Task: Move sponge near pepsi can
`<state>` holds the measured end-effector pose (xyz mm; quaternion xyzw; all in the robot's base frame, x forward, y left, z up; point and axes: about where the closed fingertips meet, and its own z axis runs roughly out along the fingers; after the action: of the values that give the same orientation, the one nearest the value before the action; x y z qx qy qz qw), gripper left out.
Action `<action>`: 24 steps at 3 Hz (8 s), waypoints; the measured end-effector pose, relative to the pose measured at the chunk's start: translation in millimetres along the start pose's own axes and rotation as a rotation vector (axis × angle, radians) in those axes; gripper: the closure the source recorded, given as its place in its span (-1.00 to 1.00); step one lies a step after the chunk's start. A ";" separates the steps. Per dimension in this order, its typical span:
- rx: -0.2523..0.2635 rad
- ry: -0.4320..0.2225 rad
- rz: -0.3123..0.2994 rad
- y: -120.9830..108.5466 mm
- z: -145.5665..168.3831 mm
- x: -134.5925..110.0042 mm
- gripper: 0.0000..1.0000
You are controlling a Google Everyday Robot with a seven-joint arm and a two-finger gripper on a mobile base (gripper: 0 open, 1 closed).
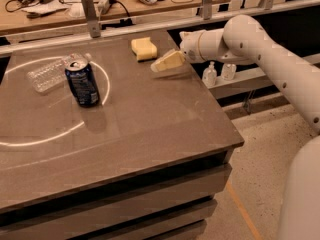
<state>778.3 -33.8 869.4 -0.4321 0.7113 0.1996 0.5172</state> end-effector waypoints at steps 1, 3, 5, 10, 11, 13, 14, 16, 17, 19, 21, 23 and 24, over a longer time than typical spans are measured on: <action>-0.017 0.002 -0.003 -3.6 16.9 -2.6 -1.00; -0.037 -0.003 0.035 -8.1 50.0 -4.3 -1.00; -0.086 -0.013 0.051 1.2 80.7 -11.9 -0.48; -0.433 -0.156 -0.041 59.6 61.8 -65.4 1.00; -0.603 -0.182 -0.047 89.5 44.5 -73.4 1.00; -0.827 -0.085 -0.049 139.0 -30.5 -52.9 1.00; -0.793 -0.025 -0.048 152.9 -58.0 -39.6 1.00; -0.689 0.020 -0.028 182.0 -53.5 -26.3 1.00; -0.690 0.017 -0.030 187.1 -47.0 -26.3 1.00; -0.733 0.005 -0.055 197.7 -32.9 -29.8 0.68; -0.793 0.003 -0.046 205.5 -23.5 -30.3 -0.40; -0.807 0.003 -0.043 207.8 -21.2 -30.1 -1.00; -0.767 -0.019 -0.019 198.0 -22.5 -29.4 -1.00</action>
Offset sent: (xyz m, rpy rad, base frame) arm 0.0389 0.0245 -0.0142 0.0086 0.0397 0.0134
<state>605.7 70.0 872.5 -0.5991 0.5760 0.4503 0.3263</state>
